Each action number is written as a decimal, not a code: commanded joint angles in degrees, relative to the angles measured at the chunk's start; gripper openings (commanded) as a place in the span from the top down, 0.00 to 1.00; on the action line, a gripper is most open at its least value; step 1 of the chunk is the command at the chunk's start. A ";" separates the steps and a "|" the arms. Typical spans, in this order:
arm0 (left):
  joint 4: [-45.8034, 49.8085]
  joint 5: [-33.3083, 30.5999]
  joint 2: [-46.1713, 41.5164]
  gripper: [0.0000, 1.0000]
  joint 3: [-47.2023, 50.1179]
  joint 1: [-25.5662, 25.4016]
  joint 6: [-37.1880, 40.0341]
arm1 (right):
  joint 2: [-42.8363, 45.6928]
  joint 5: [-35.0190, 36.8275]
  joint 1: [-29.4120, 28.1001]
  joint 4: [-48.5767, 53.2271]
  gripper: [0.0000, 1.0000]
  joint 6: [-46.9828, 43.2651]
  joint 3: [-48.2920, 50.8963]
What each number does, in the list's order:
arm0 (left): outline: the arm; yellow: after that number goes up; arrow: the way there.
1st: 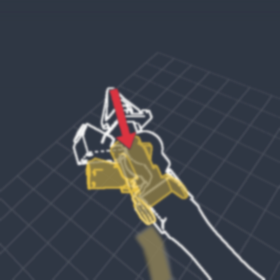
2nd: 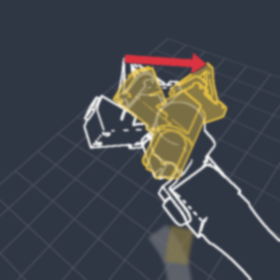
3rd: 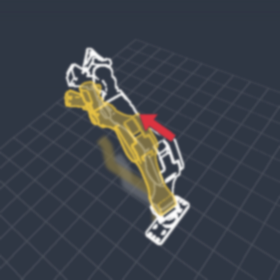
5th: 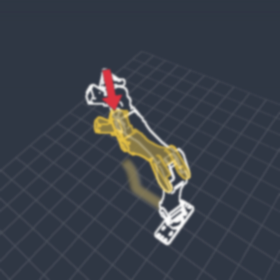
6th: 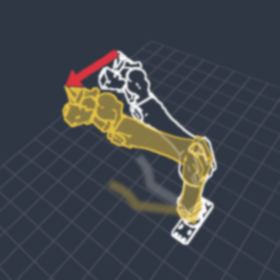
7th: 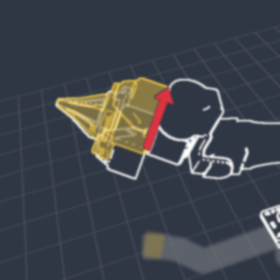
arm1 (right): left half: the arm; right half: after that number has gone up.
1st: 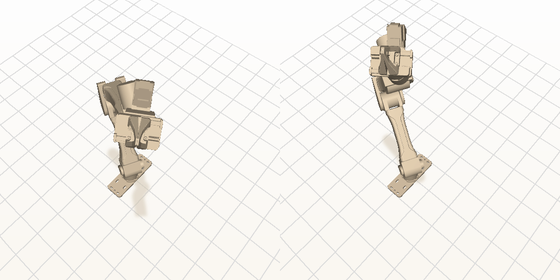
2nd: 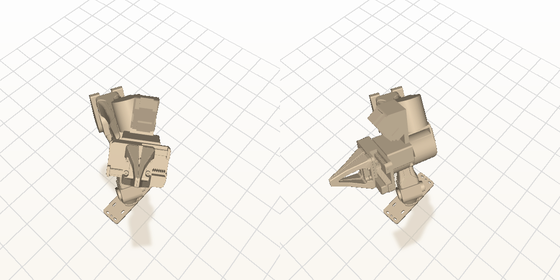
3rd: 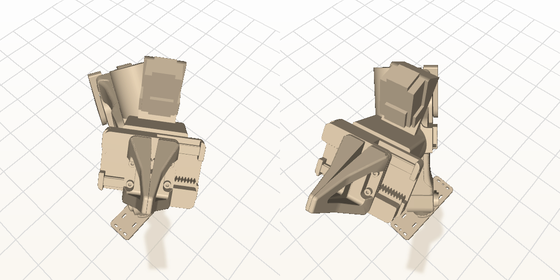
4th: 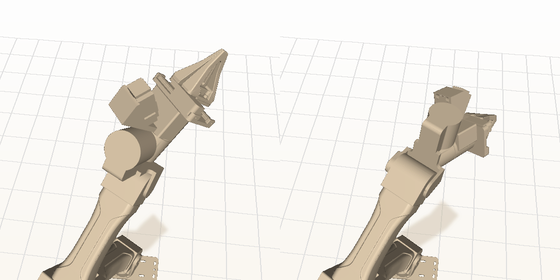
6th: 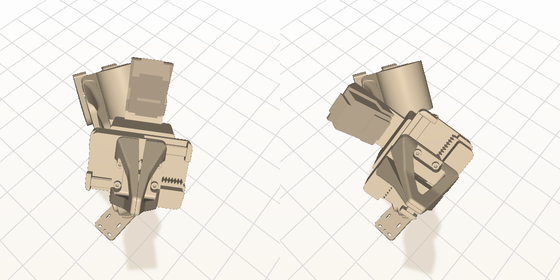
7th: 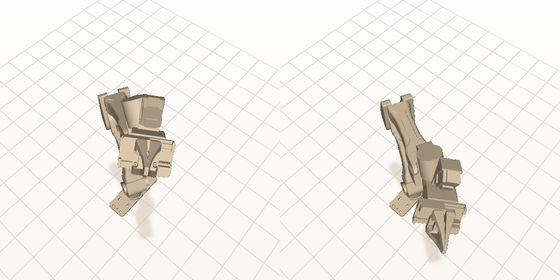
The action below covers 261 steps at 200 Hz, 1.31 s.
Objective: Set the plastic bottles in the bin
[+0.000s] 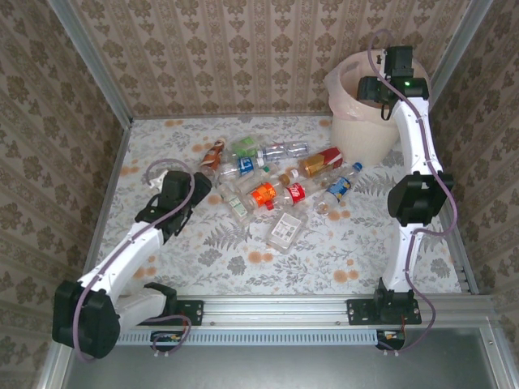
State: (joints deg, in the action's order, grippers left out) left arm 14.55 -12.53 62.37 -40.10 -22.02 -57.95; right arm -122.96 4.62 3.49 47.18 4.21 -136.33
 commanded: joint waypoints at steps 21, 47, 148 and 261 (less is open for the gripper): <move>-0.66 2.72 2.12 0.00 -2.39 0.47 -0.19 | 5.20 -1.27 0.07 1.69 0.22 -0.26 -1.75; -1.37 4.14 2.92 0.00 -2.61 0.48 1.29 | 8.16 -1.40 0.09 1.32 0.21 -0.25 -0.15; -7.08 15.29 5.48 0.00 -5.83 -5.64 16.46 | 23.05 -2.78 -1.50 -0.99 0.06 1.95 10.85; -8.75 38.81 10.68 0.00 -7.34 -15.24 28.96 | 57.47 -9.03 -14.36 -27.46 0.00 19.93 65.27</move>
State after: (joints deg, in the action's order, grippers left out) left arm 7.31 18.76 70.98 -45.98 -35.81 -32.53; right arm -70.37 -1.56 -9.02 28.10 15.92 -79.64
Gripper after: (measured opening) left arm 0.999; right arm 0.999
